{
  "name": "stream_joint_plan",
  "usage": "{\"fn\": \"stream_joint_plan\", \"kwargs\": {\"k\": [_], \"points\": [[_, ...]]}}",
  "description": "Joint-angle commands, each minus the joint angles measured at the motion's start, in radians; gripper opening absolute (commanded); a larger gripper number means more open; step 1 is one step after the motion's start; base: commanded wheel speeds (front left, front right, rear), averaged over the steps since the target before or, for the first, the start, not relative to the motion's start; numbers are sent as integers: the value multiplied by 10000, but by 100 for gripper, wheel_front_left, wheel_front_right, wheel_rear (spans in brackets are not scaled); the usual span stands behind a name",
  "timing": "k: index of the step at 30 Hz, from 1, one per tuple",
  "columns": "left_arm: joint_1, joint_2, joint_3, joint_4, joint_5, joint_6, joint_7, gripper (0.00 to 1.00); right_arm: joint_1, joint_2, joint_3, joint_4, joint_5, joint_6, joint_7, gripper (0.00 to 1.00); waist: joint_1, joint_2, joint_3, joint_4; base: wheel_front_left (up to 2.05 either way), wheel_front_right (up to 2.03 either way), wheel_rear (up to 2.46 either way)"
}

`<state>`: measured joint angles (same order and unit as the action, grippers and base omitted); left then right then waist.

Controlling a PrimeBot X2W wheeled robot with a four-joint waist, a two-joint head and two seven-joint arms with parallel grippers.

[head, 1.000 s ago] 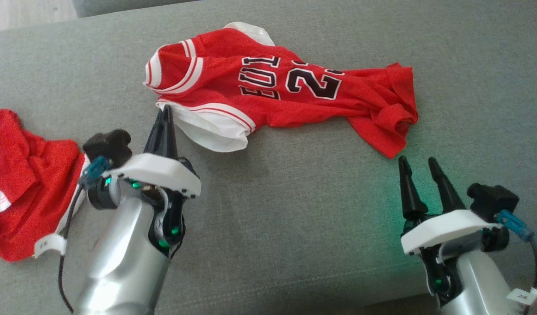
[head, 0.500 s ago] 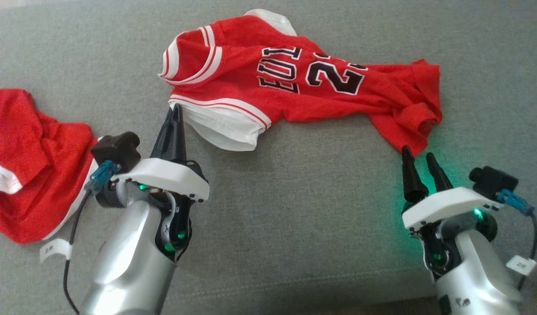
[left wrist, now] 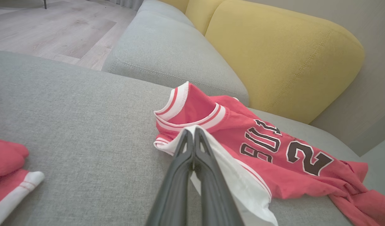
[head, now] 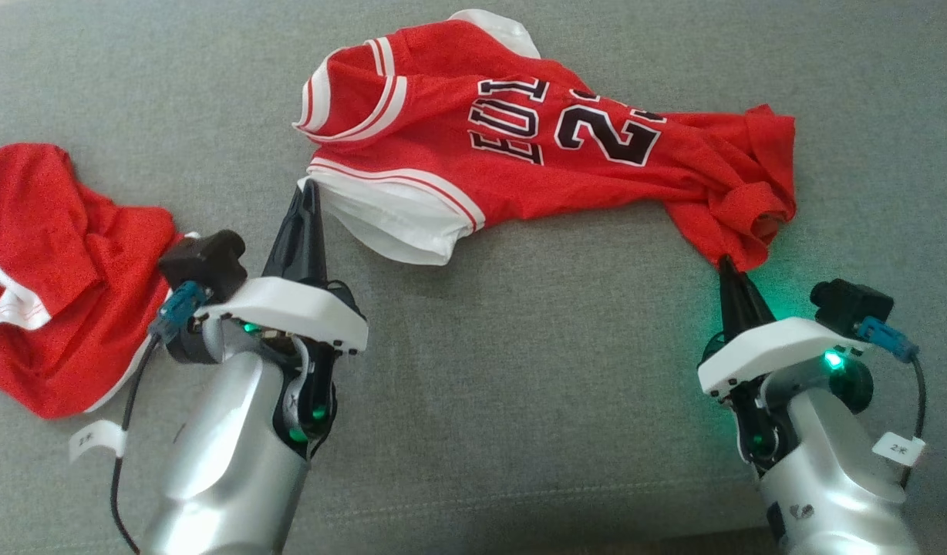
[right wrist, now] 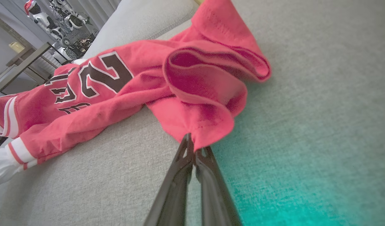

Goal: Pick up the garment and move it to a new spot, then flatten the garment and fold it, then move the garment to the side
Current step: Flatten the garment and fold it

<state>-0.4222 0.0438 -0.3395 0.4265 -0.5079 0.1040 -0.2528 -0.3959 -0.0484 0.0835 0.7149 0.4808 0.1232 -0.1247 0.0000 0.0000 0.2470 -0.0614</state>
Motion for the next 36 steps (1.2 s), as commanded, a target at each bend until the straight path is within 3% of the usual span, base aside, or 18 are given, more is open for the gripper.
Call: {"fn": "stream_joint_plan", "kwargs": {"k": [1, 8, 15, 21, 27, 36], "points": [[-274, 104, 369, -316, 113, -66, -89, 0, -229, -18, 160, -221, -159, 75, -152, 0, 0, 0, -43, -10, 0, 0, 0], [-71, 91, 707, -507, 204, -88, -89, 0, -35, -45, -52, -955, -2067, 75, -473, 0, 0, 0, -467, -54, 0, 0, 0], [184, 76, 1176, -1164, 289, -141, -89, 0, 116, -611, -283, -3252, -3121, 75, 148, 0, 0, 0, -1088, -29, 0, 0, 0], [216, 68, 1603, -2086, 307, -135, -89, 0, 83, -1416, -539, -5106, -2906, 75, 1362, 0, 0, 0, -1600, 129, 0, 0, 0], [363, 66, 1953, -3052, 53, -34, -89, 0, 164, -2215, -422, -6195, -2512, 75, 2505, 0, 0, 0, -2186, 284, 0, 0, 0], [183, 259, 1806, -4371, 236, -240, 133, 0, -263, -3461, 54, -7738, -1523, 75, 3793, 0, 0, 0, -2821, 370, 0, 0, 0]]}}
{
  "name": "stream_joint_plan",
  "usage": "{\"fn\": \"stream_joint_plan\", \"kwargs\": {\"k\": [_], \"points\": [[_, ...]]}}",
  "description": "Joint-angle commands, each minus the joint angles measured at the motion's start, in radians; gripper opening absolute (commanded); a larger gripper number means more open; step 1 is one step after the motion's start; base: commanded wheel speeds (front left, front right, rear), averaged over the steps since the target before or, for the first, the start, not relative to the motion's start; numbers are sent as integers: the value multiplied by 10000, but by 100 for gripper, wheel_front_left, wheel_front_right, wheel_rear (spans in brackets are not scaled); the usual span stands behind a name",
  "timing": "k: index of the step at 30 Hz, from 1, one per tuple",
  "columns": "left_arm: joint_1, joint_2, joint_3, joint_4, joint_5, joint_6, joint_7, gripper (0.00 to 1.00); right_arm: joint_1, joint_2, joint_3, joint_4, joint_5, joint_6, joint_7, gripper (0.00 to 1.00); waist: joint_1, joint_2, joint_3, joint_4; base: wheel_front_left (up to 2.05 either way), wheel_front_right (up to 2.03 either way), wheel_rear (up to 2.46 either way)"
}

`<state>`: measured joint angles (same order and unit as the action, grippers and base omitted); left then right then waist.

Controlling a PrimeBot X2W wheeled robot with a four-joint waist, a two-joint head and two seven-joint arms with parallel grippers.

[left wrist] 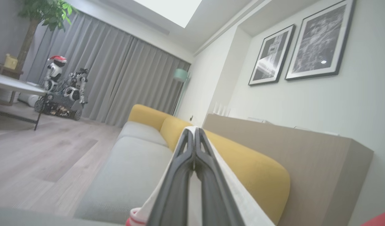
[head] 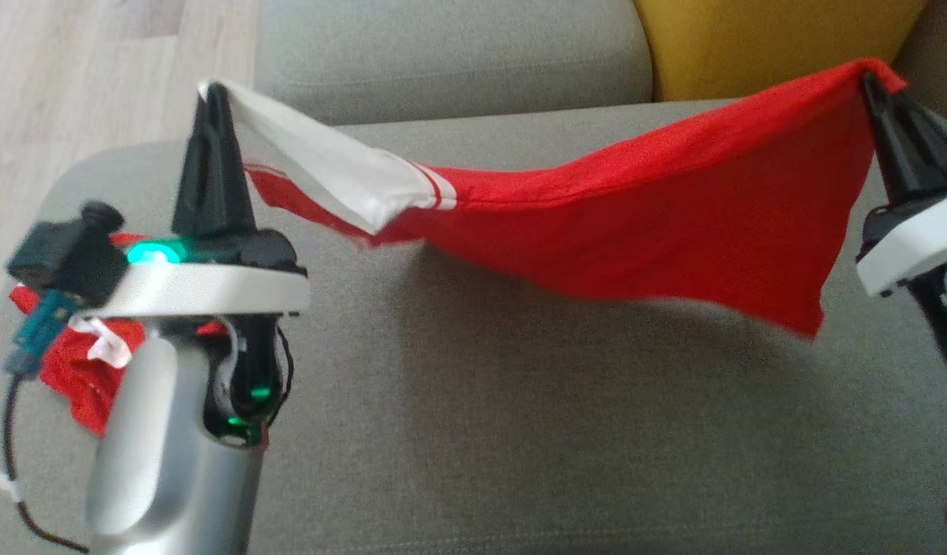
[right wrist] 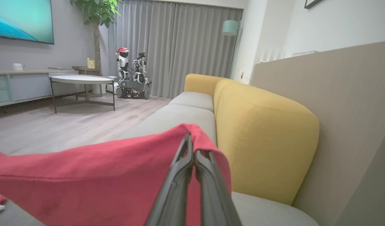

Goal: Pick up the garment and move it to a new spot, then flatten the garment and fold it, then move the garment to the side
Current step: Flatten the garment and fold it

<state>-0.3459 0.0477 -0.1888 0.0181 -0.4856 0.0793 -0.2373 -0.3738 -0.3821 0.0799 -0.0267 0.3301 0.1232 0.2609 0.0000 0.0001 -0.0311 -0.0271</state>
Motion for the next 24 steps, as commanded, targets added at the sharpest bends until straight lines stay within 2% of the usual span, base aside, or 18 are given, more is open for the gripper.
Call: {"fn": "stream_joint_plan", "kwargs": {"k": [1, 4, 8, 12, 15, 18, 21, 24], "points": [[-659, 233, 333, -537, -21, 38, 52, 0, -544, -314, 182, -487, 152, 75, 176, 0, 0, -1, -105, 47, 0, 0, 0], [-886, 325, 449, -1348, -101, 150, 343, 0, -637, -1055, 579, -1023, 672, 75, 1070, 0, 0, -1, -281, 93, 0, 0, 0], [-1045, 677, 408, -2376, -61, 229, 1113, 0, -827, -1733, 426, -1790, 1158, 75, 2069, 0, 0, -1, -457, 109, 0, 0, 0], [-1477, 1274, 432, -3422, -71, 279, 2360, 0, -939, -2116, -147, -2787, 1658, 75, 3185, 0, 0, -1, -530, 117, 0, 0, 0], [-2005, 1537, 511, -3706, -110, 341, 3000, 0, -1038, -2106, -567, -3086, 1982, 75, 3728, 0, 0, -1, -420, 106, 0, 0, 0], [-2849, 1689, 473, -3372, -225, 244, 3514, 0, -1313, -2076, -703, -2994, 2062, 75, 4113, 0, 0, -1, -143, 93, 0, 0, 0], [-3862, 1771, 385, -2292, -421, 42, 3959, 0, -2002, -1667, -440, -2432, 2425, 75, 4304, 0, 0, -1, 284, -34, 0, 0, 0], [-5299, 1866, 332, -1077, -395, -119, 4244, 0, -3317, -1552, 100, -1626, 2396, 75, 4232, 0, 0, -1, 1345, -180, 0, 0, 0]]}}
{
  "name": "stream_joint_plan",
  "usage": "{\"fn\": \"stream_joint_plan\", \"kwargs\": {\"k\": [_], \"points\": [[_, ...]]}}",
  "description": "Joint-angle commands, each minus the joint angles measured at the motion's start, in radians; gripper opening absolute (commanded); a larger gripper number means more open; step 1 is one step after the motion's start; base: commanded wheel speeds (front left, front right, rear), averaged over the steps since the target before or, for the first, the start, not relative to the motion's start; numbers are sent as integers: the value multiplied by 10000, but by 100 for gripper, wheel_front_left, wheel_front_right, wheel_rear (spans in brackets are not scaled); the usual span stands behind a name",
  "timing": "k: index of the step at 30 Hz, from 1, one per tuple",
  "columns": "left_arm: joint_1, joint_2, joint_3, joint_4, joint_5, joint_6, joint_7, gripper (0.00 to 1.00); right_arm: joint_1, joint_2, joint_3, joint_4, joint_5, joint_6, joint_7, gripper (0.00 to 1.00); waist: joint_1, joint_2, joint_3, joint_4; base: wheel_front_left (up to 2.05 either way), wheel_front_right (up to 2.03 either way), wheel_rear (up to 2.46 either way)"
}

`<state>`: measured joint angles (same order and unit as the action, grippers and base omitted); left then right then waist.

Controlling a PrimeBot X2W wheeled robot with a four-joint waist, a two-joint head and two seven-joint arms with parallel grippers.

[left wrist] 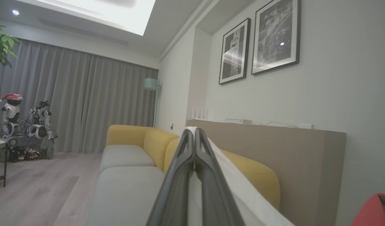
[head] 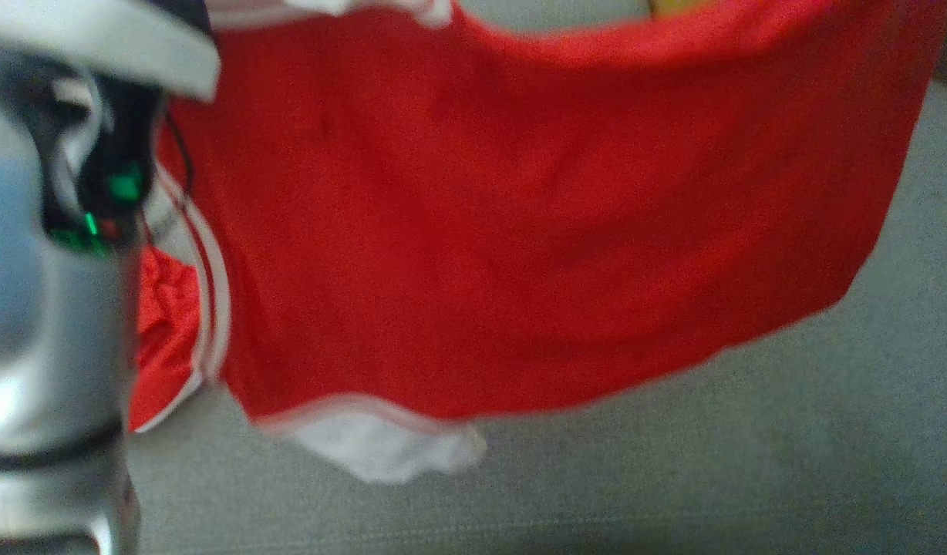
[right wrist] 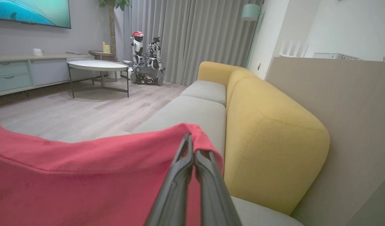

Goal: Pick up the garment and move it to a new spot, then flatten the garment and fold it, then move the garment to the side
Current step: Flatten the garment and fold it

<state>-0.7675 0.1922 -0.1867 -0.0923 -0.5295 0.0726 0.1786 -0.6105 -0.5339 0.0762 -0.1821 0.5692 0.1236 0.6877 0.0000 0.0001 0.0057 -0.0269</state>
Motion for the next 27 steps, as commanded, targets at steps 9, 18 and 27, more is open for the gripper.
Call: {"fn": "stream_joint_plan", "kwargs": {"k": [9, 18, 27], "points": [[-6419, 497, 481, 4344, 1011, -118, -1487, 0, -6407, 1295, 1085, 4397, -1178, 71, -3559, 0, 0, -1, 3569, -317, 0, 0, 0], [-7959, -77, 426, 7331, 1070, -337, -3325, 0, -8168, 2225, 1096, 8563, -1241, 71, -7207, 0, 0, -1, 4232, 138, 0, 0, 0], [-5925, -359, 213, 8819, 880, -858, -4061, 0, -6472, 2636, 2324, 10453, -370, 71, -8236, 0, 0, -1, 4176, 402, 0, 0, 0]]}}
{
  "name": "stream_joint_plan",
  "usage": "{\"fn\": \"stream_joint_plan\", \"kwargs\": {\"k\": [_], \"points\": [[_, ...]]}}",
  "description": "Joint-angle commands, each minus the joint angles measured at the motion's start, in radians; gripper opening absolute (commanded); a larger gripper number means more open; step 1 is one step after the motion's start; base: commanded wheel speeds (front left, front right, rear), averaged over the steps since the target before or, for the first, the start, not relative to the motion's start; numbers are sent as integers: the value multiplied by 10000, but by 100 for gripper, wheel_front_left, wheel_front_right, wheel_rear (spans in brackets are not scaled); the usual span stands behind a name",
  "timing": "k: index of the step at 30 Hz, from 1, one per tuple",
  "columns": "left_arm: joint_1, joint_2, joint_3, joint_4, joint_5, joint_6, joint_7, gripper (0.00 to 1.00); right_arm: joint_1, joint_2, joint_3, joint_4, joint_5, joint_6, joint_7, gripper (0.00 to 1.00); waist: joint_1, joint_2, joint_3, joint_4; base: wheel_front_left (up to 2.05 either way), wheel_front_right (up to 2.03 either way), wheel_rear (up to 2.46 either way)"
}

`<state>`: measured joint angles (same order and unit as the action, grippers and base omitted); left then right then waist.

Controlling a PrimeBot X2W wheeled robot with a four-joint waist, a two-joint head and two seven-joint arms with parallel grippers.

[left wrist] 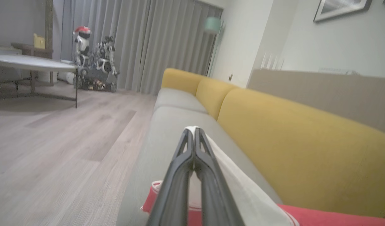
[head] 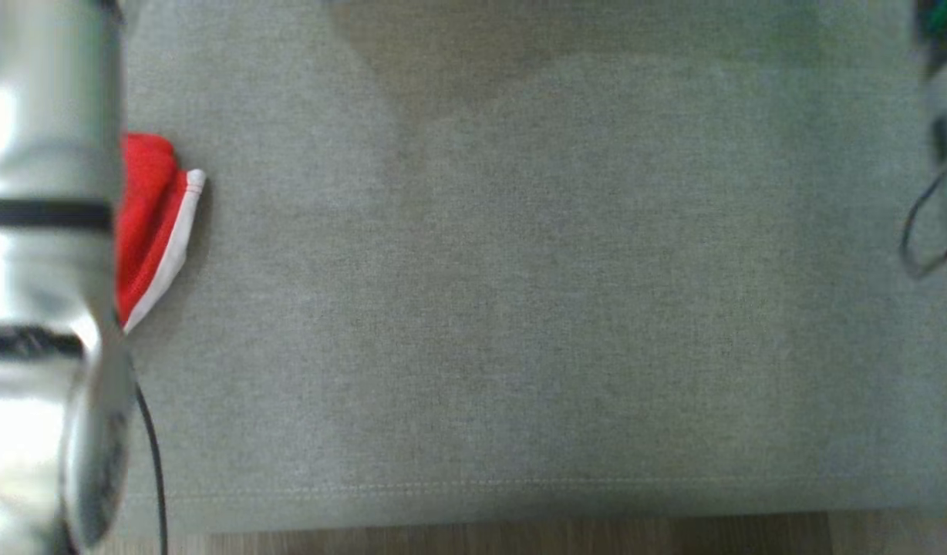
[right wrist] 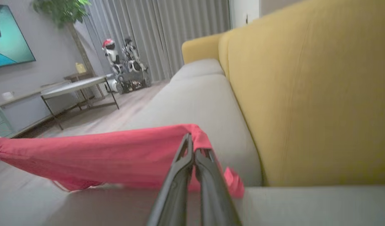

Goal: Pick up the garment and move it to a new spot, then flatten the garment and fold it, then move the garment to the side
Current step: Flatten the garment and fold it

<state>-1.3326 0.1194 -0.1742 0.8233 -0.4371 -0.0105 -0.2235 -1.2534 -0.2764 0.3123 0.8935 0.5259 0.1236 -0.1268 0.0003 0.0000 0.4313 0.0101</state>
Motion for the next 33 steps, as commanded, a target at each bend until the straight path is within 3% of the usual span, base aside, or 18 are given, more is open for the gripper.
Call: {"fn": "stream_joint_plan", "kwargs": {"k": [1, 10, 17, 26, 33], "points": [[98, 364, 43, -183, -32, -95, -103, 0, 250, 69, 84, -148, 232, 71, -188, 0, -3, 0, -188, 56, 0, 0, 0], [3489, 599, -400, 735, 122, -711, -340, 0, 2965, -96, 1523, 357, 1925, 71, 139, 0, -3, 0, -1674, 242, 0, 0, 0], [5310, 953, -1244, 946, 179, -1129, 37, 0, 4313, -1041, 2905, 88, 2347, 71, 607, 0, -3, 0, -2479, 493, 0, 0, 0], [6886, 1598, -2263, -114, -669, -1198, 825, 0, 5511, -1890, 3922, -118, 3381, 71, 2006, 0, -3, 0, -3440, 737, 0, 0, 0], [8009, 2533, -3354, -1872, -1949, -1200, 2032, 0, 6173, -2643, 4759, -543, 3942, 71, 3048, 0, -3, 0, -3921, 747, 0, 0, 0]]}}
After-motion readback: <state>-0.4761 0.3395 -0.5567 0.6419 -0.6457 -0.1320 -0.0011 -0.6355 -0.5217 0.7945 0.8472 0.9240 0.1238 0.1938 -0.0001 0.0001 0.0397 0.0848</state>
